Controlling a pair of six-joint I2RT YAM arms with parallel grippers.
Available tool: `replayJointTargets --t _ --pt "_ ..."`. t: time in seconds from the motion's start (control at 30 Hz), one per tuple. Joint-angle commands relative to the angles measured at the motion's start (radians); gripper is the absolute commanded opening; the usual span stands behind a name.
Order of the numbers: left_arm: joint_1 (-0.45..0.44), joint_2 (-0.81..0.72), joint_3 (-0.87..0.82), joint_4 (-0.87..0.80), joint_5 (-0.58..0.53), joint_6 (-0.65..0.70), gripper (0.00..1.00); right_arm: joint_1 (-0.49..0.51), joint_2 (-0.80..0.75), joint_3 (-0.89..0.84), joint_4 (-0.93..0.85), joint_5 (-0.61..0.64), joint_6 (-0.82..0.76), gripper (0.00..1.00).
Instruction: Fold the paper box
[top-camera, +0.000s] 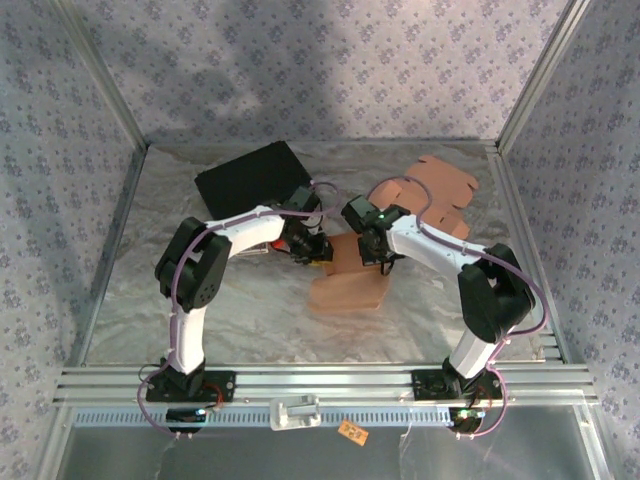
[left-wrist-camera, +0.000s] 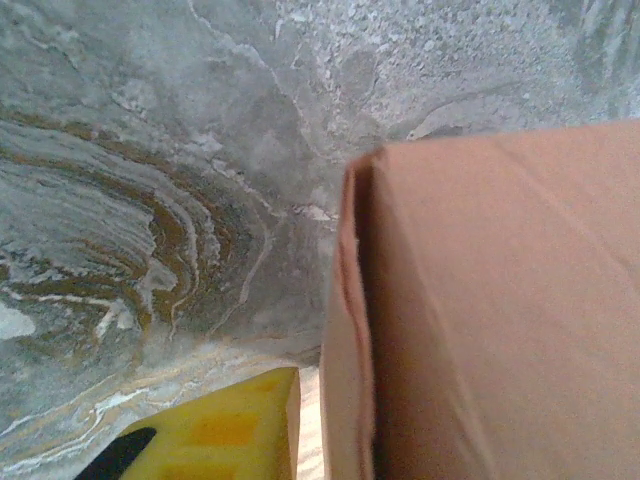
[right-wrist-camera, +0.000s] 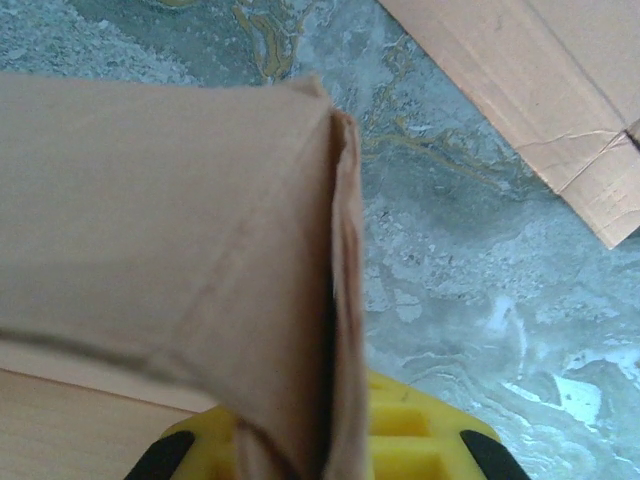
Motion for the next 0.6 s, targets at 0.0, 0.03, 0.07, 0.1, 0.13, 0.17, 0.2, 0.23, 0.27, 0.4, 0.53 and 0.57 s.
replayJointTargets --t 0.0,0.03,0.07,0.1,0.13,0.17,0.2,0.23,0.27,0.4,0.53,0.57 --pt "-0.009 -0.046 -0.036 0.062 -0.035 -0.023 0.24 -0.013 -0.030 -0.042 0.003 -0.036 0.037 0.00" --pt "-0.010 -0.049 -0.044 0.071 -0.039 -0.026 0.24 -0.014 -0.030 -0.044 0.004 -0.037 0.038 0.00" --pt "-0.012 -0.053 -0.050 0.080 -0.044 -0.029 0.23 -0.016 -0.032 -0.048 0.005 -0.037 0.040 0.00" --pt "-0.012 -0.051 -0.055 0.085 -0.045 -0.033 0.23 -0.018 -0.034 -0.050 0.007 -0.038 0.041 0.00" --pt "-0.012 -0.050 -0.056 0.086 -0.045 -0.035 0.22 -0.019 -0.035 -0.052 0.007 -0.039 0.041 0.00" --pt "-0.015 -0.049 -0.056 0.085 -0.048 -0.036 0.20 -0.020 -0.036 -0.052 0.009 -0.037 0.043 0.00" --pt "-0.017 -0.049 -0.055 0.080 -0.059 -0.035 0.18 -0.022 -0.038 -0.052 0.008 -0.037 0.045 0.00" --pt "-0.022 -0.049 -0.050 0.072 -0.069 -0.032 0.16 -0.023 -0.037 -0.052 0.008 -0.036 0.045 0.00" --pt "-0.028 -0.050 -0.045 0.062 -0.085 -0.026 0.14 -0.023 -0.036 -0.051 0.007 -0.033 0.046 0.00" --pt "-0.058 -0.055 -0.017 -0.003 -0.189 -0.028 0.04 -0.018 -0.047 -0.051 0.013 -0.025 0.054 0.00" --pt "-0.096 -0.065 0.007 -0.068 -0.333 -0.078 0.00 -0.009 -0.053 -0.060 0.016 -0.006 0.076 0.00" --pt "-0.107 -0.066 0.014 -0.088 -0.368 -0.098 0.00 -0.008 -0.054 -0.063 0.020 -0.005 0.083 0.00"
